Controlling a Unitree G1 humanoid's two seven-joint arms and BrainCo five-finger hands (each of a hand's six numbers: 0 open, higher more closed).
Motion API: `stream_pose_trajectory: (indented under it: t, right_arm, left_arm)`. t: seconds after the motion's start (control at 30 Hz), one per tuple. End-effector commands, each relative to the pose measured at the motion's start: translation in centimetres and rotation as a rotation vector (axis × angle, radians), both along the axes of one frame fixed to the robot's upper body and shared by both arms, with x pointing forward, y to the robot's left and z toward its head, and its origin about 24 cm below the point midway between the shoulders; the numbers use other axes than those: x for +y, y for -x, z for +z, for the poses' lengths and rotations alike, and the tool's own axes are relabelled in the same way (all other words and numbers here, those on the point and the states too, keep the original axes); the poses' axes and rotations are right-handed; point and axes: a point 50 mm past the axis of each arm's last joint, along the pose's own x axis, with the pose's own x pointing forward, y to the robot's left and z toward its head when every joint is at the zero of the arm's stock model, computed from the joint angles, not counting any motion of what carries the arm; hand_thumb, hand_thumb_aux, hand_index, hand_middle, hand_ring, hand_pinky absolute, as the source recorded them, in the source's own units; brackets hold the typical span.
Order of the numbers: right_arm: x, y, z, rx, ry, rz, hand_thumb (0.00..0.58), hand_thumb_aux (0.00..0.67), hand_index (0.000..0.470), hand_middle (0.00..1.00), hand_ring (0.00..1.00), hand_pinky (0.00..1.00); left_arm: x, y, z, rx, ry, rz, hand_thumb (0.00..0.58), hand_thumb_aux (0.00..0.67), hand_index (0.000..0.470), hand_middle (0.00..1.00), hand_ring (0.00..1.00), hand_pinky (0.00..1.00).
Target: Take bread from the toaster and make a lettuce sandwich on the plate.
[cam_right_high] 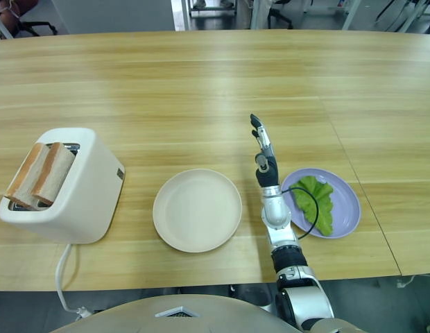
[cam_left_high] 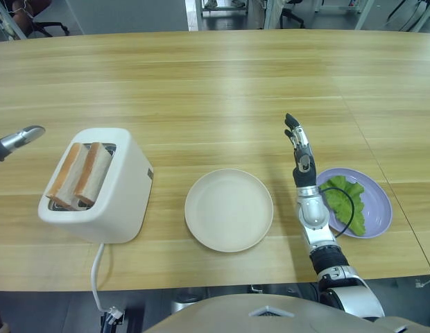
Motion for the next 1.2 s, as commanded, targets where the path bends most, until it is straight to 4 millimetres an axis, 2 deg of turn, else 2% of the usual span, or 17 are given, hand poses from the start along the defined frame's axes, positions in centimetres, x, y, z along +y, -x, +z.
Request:
stream_pose_trajectory:
  t: [0.03,0.17,0.43,0.83,1.2]
  right_arm:
    - [-0.1,0.1,-0.2,0.013,0.007,0.002,0.0,0.0,0.0,0.0,0.0,0.0]
    - [0.1,0.0,-0.2,0.013,0.005,0.009,0.0,0.0,0.0,0.0,0.0,0.0]
    - [0.0,0.1,-0.1,0.01,0.002,0.008,0.0,0.0,0.0,0.0,0.0,0.0]
    - [0.1,0.1,-0.1,0.012,0.0,0.014,0.0,0.0,0.0,0.0,0.0,0.0]
    - [0.2,0.2,-0.2,0.013,-0.003,0.013,0.0,0.0,0.0,0.0,0.0,0.0]
  left_arm:
    - [0.4,-0.8,-2.2,0.158,-0.064,0.048,0.0,0.0,0.0,0.0,0.0,0.0]
    - [0.8,-1.0,-3.0,0.236,-0.141,0.082,0.0,0.0,0.0,0.0,0.0,0.0]
    - [0.4,-2.4,-4.2,0.361,-0.252,0.038,0.0,0.0,0.0,0.0,0.0,0.0]
    - [-0.5,-2.6,-4.0,0.418,-0.327,0.012,0.0,0.0,0.0,0.0,0.0,0.0]
    - [-1.6,-2.2,-4.2,0.562,-0.387,0.005,0.0,0.0,0.0,0.0,0.0,0.0]
